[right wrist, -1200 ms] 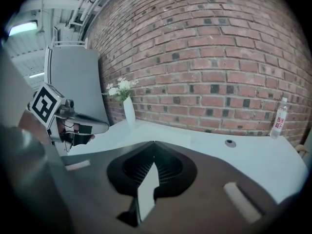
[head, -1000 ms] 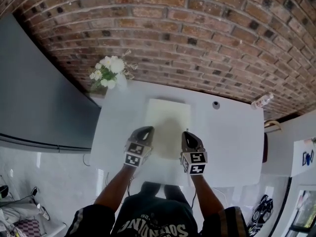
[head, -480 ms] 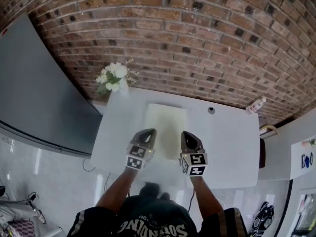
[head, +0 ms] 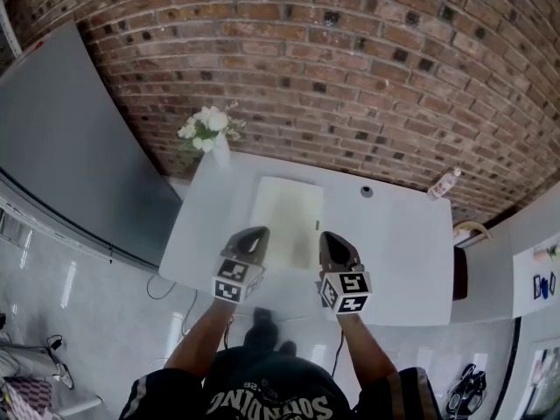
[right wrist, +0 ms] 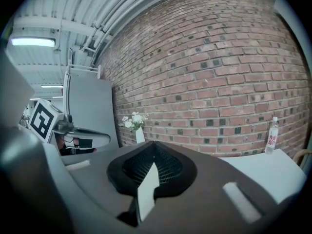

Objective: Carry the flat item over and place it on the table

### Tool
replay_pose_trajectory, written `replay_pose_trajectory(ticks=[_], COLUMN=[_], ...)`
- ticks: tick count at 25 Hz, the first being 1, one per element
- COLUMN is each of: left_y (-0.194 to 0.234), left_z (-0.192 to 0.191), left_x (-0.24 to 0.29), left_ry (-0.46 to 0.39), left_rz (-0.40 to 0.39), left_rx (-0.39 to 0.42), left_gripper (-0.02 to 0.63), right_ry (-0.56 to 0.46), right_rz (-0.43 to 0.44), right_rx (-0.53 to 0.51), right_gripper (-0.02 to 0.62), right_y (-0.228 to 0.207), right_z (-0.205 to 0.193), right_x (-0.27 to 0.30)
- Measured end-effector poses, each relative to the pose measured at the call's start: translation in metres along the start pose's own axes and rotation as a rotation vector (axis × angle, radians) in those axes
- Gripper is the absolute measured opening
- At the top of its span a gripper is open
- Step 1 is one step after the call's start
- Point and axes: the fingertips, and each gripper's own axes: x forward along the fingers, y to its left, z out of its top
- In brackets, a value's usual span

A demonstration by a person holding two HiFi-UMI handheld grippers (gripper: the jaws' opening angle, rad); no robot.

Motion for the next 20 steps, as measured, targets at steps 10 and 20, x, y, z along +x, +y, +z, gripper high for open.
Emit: replay_pose_trajectory(ticks=[10,20], left_y=[-0.037,-0.072], left_z=[0.027,0.029], left_x=[-0.058,-0.094], left_ry=[-0.065,-0.093], left_rz=[0.023,0.015], left_rx=[0.036,0.045], left_gripper=[0.008,0.008], right_ry=[-0.067,-0.111], right_rz=[-0.017,-0.073], right_rx=[-0.023,-0.022], right_gripper=[0.000,0.000], right_y=[0.014,0.019], right_z=[0.020,0.025], right_x=[-0.073,-0.131])
